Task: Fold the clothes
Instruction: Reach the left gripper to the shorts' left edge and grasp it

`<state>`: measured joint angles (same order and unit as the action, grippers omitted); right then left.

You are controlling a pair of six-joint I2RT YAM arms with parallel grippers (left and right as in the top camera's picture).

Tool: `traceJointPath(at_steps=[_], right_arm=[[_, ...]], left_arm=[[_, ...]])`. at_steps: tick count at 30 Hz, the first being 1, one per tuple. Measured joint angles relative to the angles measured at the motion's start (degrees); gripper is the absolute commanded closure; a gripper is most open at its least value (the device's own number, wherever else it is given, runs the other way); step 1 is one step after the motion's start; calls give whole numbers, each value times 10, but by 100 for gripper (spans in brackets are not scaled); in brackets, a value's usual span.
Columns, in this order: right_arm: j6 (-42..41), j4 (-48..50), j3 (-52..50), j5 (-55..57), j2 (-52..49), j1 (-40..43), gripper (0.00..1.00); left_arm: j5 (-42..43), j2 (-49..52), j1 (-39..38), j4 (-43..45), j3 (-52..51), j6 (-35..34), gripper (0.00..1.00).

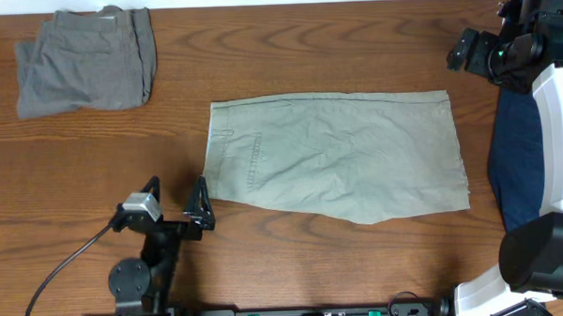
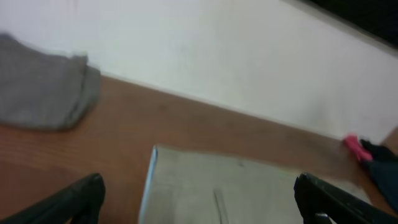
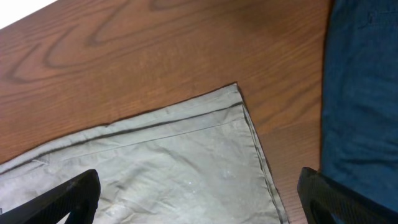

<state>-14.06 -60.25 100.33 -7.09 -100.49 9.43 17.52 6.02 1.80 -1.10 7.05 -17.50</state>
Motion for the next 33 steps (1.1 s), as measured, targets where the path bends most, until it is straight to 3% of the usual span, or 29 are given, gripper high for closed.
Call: traceJointPath(at_steps=[4,13,16,21,33], right_arm=[[0,0,0,0,0,0,1],[0,-1,-1,-1,0,0,1],[0,0,-1,-1,0,0,1],[0,0,-1,-1,0,0,1],[0,-1,-1,-2,0,0,1]], left_arm=[[20,132,0,-89,112,34,2],[36,543,0,-373,455,121,2],[37,647,0,-383,511,130,2],[38,753,0,-371,521,136,2],[90,920,-2,-344,521,165,2]])
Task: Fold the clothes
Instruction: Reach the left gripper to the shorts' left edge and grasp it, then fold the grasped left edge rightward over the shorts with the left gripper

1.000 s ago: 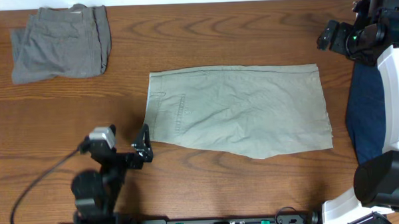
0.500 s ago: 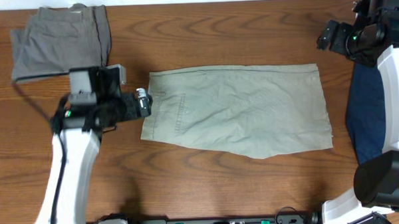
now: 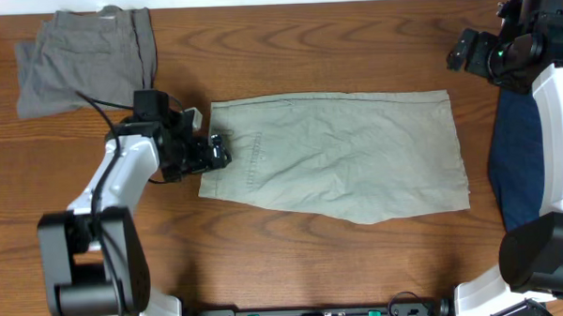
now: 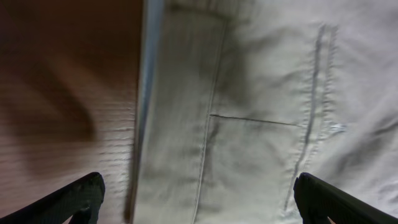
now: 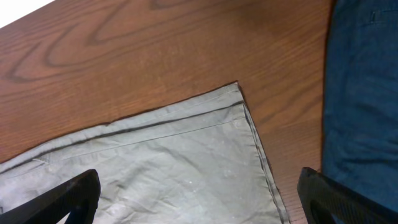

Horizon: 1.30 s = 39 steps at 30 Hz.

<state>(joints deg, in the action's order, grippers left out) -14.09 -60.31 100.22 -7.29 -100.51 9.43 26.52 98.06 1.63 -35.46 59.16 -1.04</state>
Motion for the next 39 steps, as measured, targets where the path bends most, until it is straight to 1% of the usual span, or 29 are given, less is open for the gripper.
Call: traceJointPath(at_steps=[5,8,11,14,15,16,23,25,29,31,35,39], right_arm=[[0,0,0,0,0,0,1],[0,0,0,0,0,0,1],[0,0,0,0,0,0,1],[0,0,0,0,0,0,1],[0,0,0,0,0,0,1],[0,0,0,0,0,0,1],[0,0,0,0,0,0,1],[0,0,0,0,0,0,1],[0,0,0,0,0,0,1],[0,0,0,0,0,0,1],[0,0,0,0,0,0,1],[0,0,0,0,0,0,1]], left_arm=[[15,51,-10,14,0,1,2],[23,58,-11,23,7,4,2],[27,61,-11,28,8,8,41],[26,75,-11,28,8,11,73],[27,78,-11,26,8,12,81],[27,80,-11,24,8,13,94],[26,82,-11,6,8,10,94],[14,79,-10,-13,8,4,94],[-45,50,2,-93,18,-21,94],[-78,28,15,-142,43,-30,94],[-127,-23,36,-242,130,-42,94],[-150,-62,35,-330,224,-48,94]])
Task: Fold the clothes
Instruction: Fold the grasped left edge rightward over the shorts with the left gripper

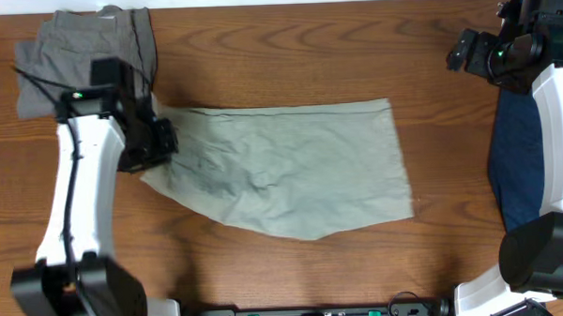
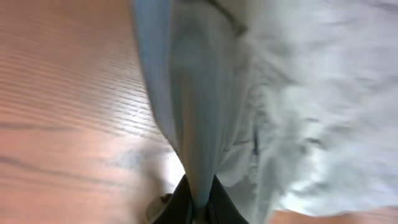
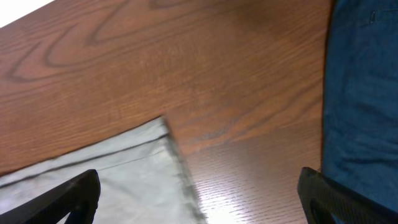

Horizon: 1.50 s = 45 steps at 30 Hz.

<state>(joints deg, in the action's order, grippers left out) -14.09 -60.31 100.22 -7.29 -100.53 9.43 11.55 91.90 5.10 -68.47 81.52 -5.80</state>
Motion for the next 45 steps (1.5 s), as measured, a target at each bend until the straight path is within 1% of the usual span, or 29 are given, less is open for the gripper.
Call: traceJointPath(at_steps=[4,10,14,19,24,27,30,33,37,42,45], right_arm=[[0,0,0,0,0,0,1],[0,0,0,0,0,0,1],[0,0,0,0,0,0,1],[0,0,0,0,0,0,1],[0,0,0,0,0,0,1],[0,0,0,0,0,0,1],[0,0,0,0,0,0,1],[0,0,0,0,0,0,1],[0,0,0,0,0,0,1],[0,0,0,0,0,0,1],[0,0,0,0,0,0,1]], left_arm=[[-10,-22,-27,-61,59,-2,94],[3,-36,-107,-76,70,-21,94],[29,-37,-179,-56,70,-35,94],[44,-37,-271,5,70,-56,94],[44,-37,-334,43,70,-78,94],[17,-37,-349,35,70,-93,94],[-4,-37,-348,16,76,-101,94],[-18,-37,-350,15,100,-108,94],[-28,-39,-376,56,125,-113,94],[-28,-33,-420,100,126,-136,94],[-28,-11,-440,121,126,-143,94]])
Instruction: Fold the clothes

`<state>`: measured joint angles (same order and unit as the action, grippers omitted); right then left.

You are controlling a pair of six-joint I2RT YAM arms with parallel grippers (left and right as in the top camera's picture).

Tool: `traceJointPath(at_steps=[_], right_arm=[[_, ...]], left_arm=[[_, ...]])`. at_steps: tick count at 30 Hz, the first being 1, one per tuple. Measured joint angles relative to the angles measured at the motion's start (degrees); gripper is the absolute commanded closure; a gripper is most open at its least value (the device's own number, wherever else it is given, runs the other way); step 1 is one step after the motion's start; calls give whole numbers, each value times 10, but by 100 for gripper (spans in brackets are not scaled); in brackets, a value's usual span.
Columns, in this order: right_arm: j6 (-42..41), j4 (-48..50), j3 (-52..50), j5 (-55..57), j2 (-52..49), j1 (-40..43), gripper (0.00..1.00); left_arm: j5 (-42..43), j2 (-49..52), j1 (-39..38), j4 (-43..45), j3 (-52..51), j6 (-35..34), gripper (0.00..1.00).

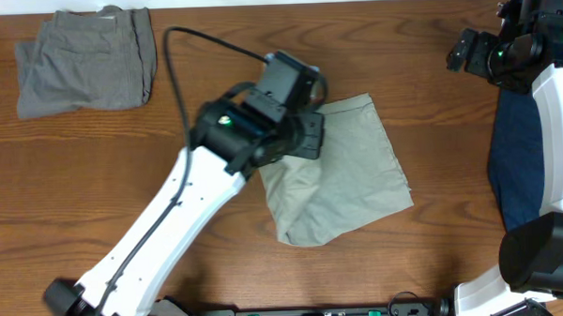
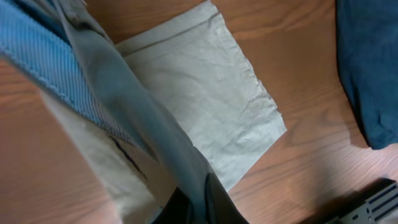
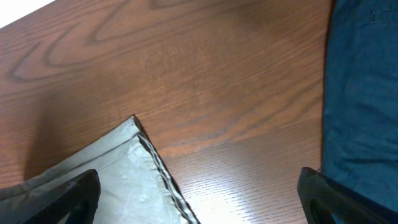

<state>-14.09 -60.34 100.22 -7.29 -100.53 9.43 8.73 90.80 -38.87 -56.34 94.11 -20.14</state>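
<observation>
The pale green garment (image 1: 353, 179) lies mid-table, its left end lifted and carried over the rest. My left gripper (image 1: 304, 129) is shut on that raised end; in the left wrist view the cloth (image 2: 143, 118) hangs from the closed left gripper (image 2: 200, 202) above the flat lower layer (image 2: 199, 81). My right gripper (image 1: 472, 53) hovers open at the far right, apart from the cloth. The right wrist view shows the right gripper (image 3: 199, 202) with only the garment's far corner (image 3: 112, 171) below it.
A folded grey garment (image 1: 86, 60) sits at the far left corner. A dark blue garment (image 1: 515, 164) lies along the right edge, also seen as blue cloth (image 3: 367, 93) in the right wrist view. The left arm (image 1: 171, 227) stretches diagonally across the table's front half.
My left gripper, still shut on the garment's left end, has moved from the far left to above the middle, so the cloth now lies doubled over. The right arm has not moved.
The garment lay flat mid-table with my left gripper open near the front. Then the gripper stood open over the waistband end. Then it was shut on that end, with the whole cloth shifted left. Now the end is held over the garment's middle.
</observation>
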Motion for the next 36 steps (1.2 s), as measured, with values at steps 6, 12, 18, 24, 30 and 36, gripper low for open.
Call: traceJointPath(at_steps=[6,12,18,24,30,36], right_arm=[[0,0,0,0,0,0,1],[0,0,0,0,0,0,1],[0,0,0,0,0,0,1],[0,0,0,0,0,0,1],[0,0,0,0,0,0,1],[0,0,0,0,0,0,1]], left_arm=[[-1,95,-39,76,0,-9,94],[4,175,-71,155,0,-16,94],[11,238,-81,203,0,-40,94],[14,277,-82,226,0,-70,91],[16,279,-82,228,0,-81,21],[38,261,-80,186,-1,-83,14]])
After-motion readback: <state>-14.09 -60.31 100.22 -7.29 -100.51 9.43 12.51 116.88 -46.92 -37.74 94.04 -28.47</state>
